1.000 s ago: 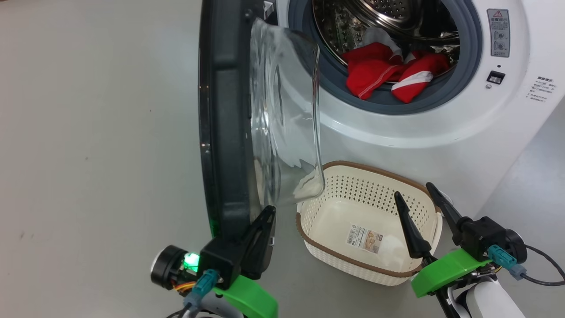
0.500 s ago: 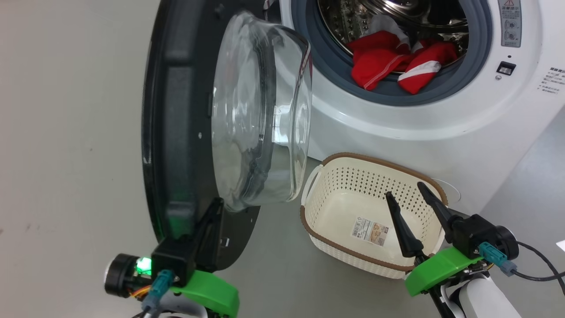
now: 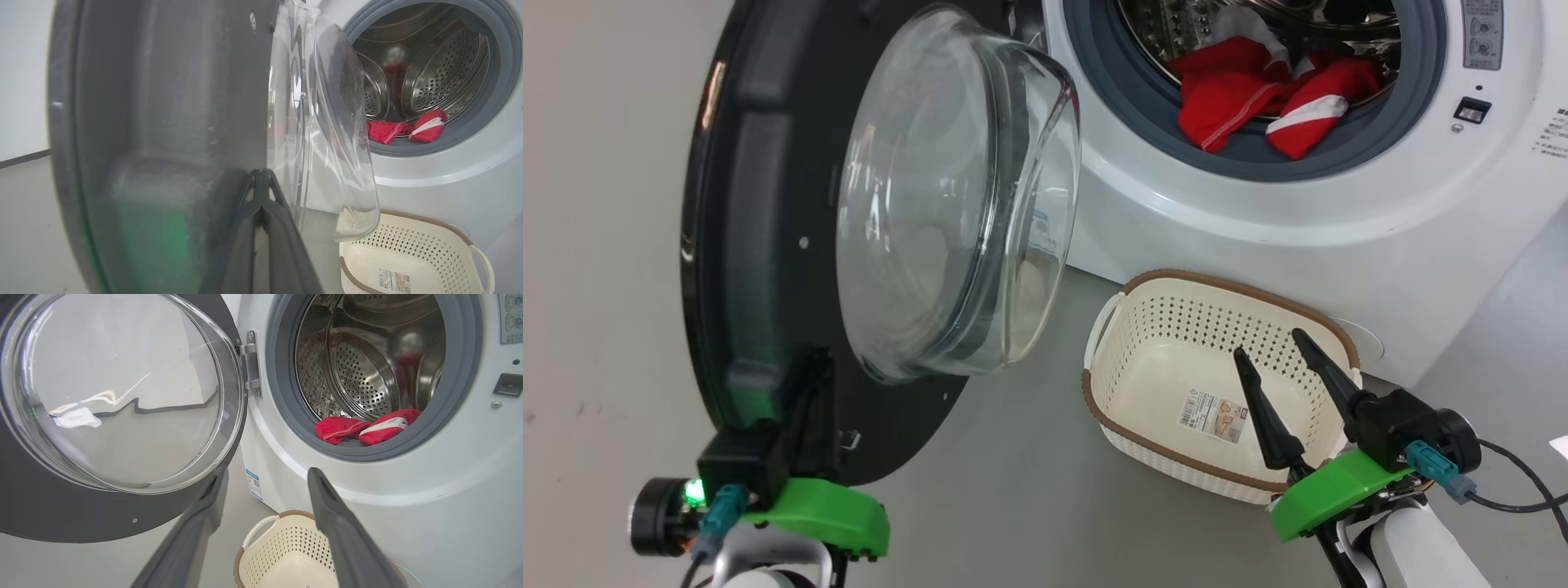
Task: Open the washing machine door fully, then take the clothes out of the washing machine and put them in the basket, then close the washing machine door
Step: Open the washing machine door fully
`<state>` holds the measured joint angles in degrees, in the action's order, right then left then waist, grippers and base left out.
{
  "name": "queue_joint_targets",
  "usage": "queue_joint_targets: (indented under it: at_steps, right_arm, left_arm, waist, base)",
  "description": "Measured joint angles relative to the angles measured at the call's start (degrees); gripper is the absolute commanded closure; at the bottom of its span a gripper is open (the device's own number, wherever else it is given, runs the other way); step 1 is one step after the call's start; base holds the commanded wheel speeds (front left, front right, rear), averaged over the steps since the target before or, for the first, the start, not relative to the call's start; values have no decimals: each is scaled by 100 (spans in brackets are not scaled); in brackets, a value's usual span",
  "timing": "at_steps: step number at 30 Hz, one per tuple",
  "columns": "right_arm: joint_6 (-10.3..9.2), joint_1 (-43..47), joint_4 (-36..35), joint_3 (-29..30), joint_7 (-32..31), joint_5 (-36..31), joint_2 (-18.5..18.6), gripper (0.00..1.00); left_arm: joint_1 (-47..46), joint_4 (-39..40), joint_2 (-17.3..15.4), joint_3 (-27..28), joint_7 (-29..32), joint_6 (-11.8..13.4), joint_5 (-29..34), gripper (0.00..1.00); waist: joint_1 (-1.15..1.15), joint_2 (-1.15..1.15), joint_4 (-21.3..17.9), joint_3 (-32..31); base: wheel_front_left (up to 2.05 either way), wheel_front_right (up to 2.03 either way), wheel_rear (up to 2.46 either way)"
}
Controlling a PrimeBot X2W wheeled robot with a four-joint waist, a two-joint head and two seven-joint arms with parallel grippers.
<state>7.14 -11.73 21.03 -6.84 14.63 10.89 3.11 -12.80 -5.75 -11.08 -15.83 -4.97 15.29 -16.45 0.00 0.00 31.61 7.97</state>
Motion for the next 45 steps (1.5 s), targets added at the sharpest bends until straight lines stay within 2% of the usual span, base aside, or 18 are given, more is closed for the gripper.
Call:
queue_joint_targets:
  at_steps: [11,20,30,45]
  right_arm:
    - [0,-21,-25,27,0,-152,2,0]
    - [0,-21,-59,56,0,-252,4,0]
    - [0,-19,-93,87,0,-379,7,0]
    - [0,-19,-180,120,-57,-491,7,0]
  left_arm:
    - [-13,-328,-46,411,-479,38,-328,100]
    - [-304,-888,-48,742,-758,34,-550,100]
    - [-604,-1425,-86,1044,-932,-168,-636,100]
    - [-958,-1838,-115,1527,-934,-277,-578,100]
  waist:
    - [0,0,-9,120]
    - [0,0,-35,161]
    - [0,0,-136,198]
    - [0,0,-252,294]
  base:
    - [0,0,0]
    - [0,0,0]
    - [0,0,0]
    - [0,0,0]
